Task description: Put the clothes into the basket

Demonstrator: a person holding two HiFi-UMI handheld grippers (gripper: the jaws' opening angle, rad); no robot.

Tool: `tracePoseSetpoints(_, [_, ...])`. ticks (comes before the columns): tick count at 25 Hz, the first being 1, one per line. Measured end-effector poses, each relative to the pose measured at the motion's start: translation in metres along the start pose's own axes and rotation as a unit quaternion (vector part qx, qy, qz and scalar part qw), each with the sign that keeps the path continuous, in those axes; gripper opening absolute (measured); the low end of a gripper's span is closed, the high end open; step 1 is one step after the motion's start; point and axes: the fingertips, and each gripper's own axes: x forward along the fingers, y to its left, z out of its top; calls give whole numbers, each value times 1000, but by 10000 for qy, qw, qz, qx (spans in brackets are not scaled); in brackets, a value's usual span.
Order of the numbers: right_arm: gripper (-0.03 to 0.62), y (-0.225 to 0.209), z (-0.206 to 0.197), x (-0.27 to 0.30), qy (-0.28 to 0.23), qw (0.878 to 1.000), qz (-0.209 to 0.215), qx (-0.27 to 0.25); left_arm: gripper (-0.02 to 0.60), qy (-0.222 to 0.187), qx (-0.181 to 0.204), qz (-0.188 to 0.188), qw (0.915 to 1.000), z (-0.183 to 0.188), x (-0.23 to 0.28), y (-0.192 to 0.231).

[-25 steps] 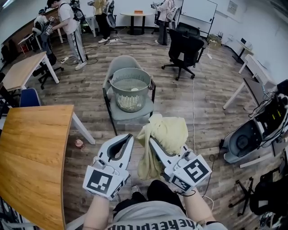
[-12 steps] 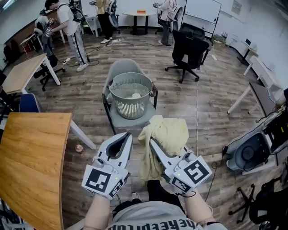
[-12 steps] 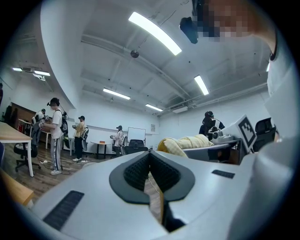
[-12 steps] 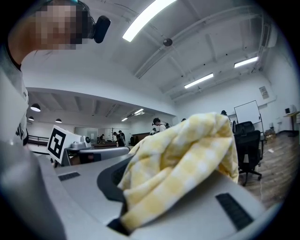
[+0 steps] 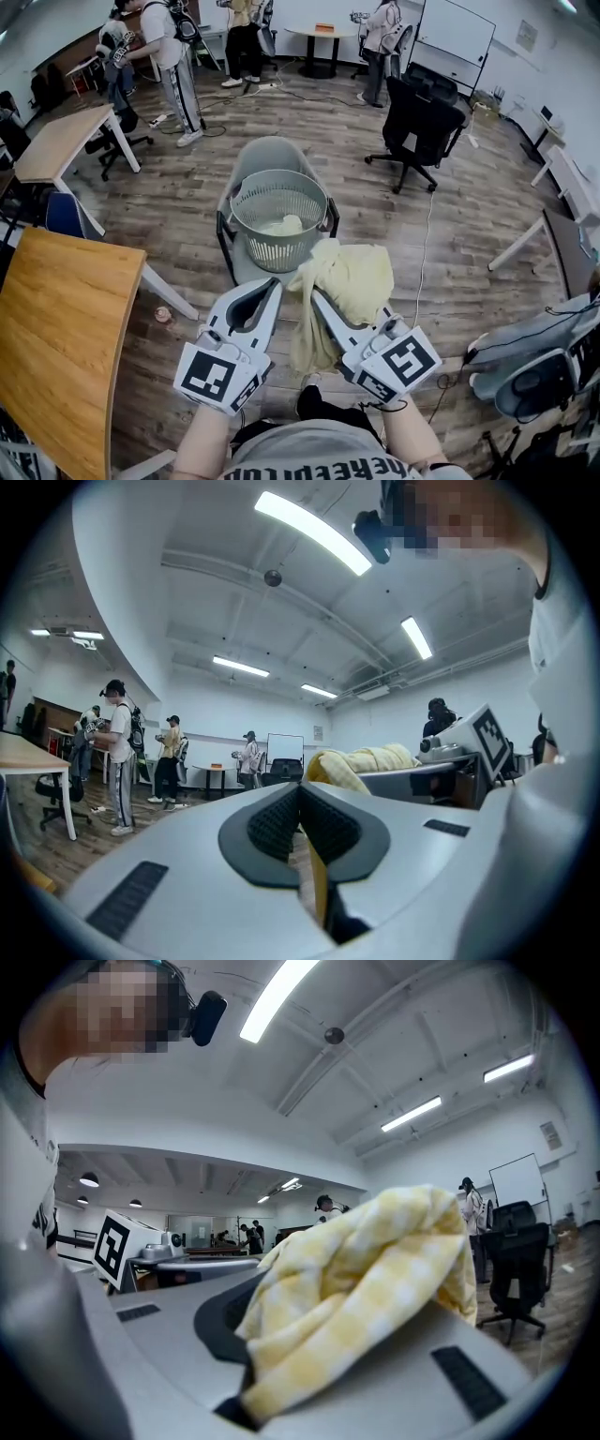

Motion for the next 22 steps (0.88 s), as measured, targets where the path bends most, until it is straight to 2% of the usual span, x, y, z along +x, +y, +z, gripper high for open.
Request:
tracePoseSetpoints(8, [58,-50,-4,11,-14,9993,386,10,14,-47,34,282,9996,-4,48,1])
tracePoseSetpoints(13, [58,-67,-9,14,-36,9983,582,46,14,86,133,403,9991,-10,67,-2])
tracePoseSetpoints(22, [58,-95,-10,26,-44,9985,532,140,14,147,144,399,9990,-14,95,9])
